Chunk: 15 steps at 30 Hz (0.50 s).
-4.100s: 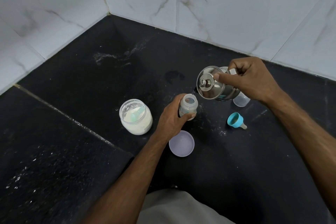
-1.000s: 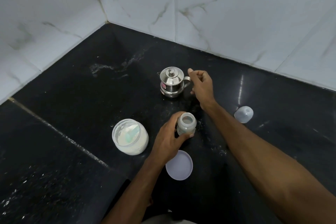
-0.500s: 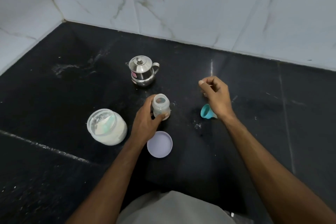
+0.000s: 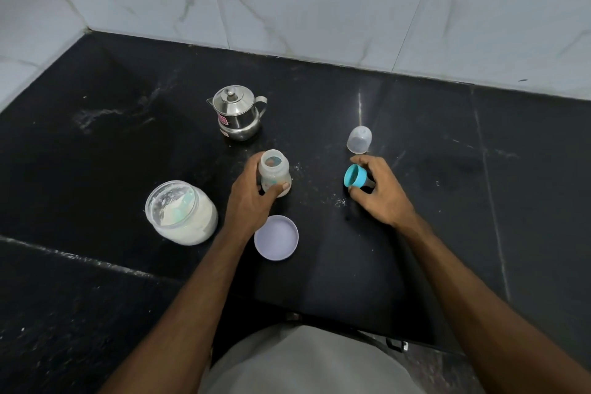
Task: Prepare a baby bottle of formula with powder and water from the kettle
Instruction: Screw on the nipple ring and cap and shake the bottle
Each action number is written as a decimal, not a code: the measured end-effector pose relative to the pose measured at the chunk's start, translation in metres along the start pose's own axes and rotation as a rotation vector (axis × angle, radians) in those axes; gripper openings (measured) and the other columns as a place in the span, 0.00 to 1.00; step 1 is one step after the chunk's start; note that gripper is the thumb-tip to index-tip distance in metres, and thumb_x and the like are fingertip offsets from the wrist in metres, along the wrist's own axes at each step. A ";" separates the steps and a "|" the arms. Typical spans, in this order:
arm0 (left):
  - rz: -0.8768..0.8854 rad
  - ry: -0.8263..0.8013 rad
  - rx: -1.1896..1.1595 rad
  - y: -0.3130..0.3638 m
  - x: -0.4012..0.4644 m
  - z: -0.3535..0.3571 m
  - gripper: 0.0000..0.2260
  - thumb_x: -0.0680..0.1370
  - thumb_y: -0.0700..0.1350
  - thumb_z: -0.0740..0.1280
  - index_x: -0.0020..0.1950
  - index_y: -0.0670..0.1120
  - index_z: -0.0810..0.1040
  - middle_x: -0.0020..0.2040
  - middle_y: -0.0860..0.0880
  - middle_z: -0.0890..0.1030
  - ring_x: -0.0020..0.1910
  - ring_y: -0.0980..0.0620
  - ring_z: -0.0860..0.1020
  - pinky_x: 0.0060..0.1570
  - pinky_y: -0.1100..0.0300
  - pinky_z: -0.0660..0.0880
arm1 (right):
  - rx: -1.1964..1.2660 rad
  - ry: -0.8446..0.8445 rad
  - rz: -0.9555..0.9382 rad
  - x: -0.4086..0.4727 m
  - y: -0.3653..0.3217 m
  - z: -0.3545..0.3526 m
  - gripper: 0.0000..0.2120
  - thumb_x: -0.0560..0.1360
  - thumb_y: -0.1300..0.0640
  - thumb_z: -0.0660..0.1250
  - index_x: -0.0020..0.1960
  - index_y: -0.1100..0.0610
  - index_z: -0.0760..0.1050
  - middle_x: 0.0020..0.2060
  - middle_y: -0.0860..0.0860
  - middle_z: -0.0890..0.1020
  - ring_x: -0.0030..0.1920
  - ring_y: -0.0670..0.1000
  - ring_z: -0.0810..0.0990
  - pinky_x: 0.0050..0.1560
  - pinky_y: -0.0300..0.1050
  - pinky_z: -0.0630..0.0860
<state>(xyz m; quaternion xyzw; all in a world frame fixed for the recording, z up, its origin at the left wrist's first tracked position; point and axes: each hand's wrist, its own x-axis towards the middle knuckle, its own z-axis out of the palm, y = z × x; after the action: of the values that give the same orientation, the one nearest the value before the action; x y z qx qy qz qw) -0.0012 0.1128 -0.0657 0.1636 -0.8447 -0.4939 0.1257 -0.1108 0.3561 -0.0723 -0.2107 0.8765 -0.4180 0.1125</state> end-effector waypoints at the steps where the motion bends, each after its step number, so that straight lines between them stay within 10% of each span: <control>1: -0.003 0.003 0.001 -0.001 0.000 0.000 0.27 0.73 0.46 0.74 0.69 0.51 0.68 0.64 0.55 0.76 0.62 0.55 0.74 0.62 0.53 0.74 | -0.014 0.002 -0.005 0.000 0.000 0.000 0.27 0.70 0.60 0.72 0.67 0.50 0.69 0.62 0.44 0.71 0.62 0.46 0.72 0.62 0.38 0.71; 15: -0.051 0.025 -0.046 0.009 -0.004 -0.001 0.29 0.70 0.53 0.75 0.68 0.55 0.68 0.62 0.60 0.76 0.62 0.59 0.74 0.64 0.52 0.73 | 0.043 -0.096 -0.265 0.027 -0.093 -0.021 0.23 0.69 0.57 0.77 0.58 0.49 0.70 0.53 0.43 0.74 0.51 0.39 0.74 0.46 0.28 0.73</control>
<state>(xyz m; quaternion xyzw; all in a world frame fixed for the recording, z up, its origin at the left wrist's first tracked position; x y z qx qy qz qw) 0.0013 0.1171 -0.0577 0.1881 -0.8272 -0.5140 0.1274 -0.1173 0.3054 0.0130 -0.3420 0.8254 -0.4372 0.1027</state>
